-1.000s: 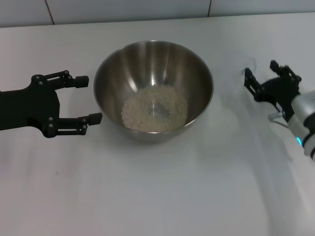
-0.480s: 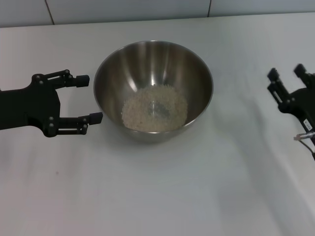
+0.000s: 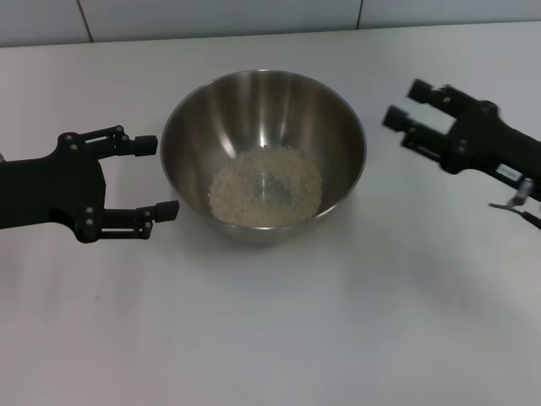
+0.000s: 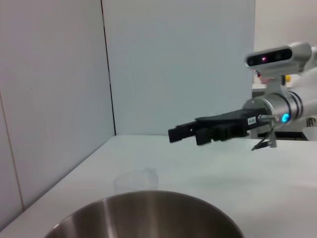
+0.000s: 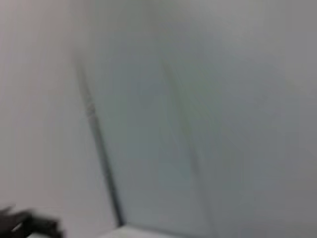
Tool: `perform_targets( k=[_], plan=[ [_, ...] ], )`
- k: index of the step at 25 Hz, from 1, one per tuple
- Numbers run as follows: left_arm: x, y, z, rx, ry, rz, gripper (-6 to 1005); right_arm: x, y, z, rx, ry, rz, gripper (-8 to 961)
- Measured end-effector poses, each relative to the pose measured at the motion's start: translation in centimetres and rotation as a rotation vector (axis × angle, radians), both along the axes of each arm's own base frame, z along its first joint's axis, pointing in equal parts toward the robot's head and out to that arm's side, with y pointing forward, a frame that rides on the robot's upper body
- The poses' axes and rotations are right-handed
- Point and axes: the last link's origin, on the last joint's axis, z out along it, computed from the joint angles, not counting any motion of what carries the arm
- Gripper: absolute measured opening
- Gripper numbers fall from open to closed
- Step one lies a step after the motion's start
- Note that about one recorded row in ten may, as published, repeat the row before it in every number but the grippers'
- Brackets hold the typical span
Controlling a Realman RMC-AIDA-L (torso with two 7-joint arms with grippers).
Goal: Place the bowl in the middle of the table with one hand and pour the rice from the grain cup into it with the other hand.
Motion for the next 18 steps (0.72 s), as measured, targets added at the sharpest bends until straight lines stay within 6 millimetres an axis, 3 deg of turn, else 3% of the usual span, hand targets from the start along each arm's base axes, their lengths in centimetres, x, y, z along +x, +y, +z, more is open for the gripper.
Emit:
perform_targets(
  k=[7,12,18],
  plan=[
    [0.1,-0.4,0.0,-0.017,-0.01,-0.009,859,-3.2,1.9,-1.8,-0.11,-0.166,0.189,678],
    [0.2,-0.4,-0.2,-0.023,-0.014,-0.013,859,-4.0,2.3,-2.8,-0.069,-0.243,0.242,678],
    [0.4,-0.5,-0.5,-0.029,-0.02,-0.018,860,-4.1,1.4,-4.1,-0.01,-0.274,0.319,678]
  ],
)
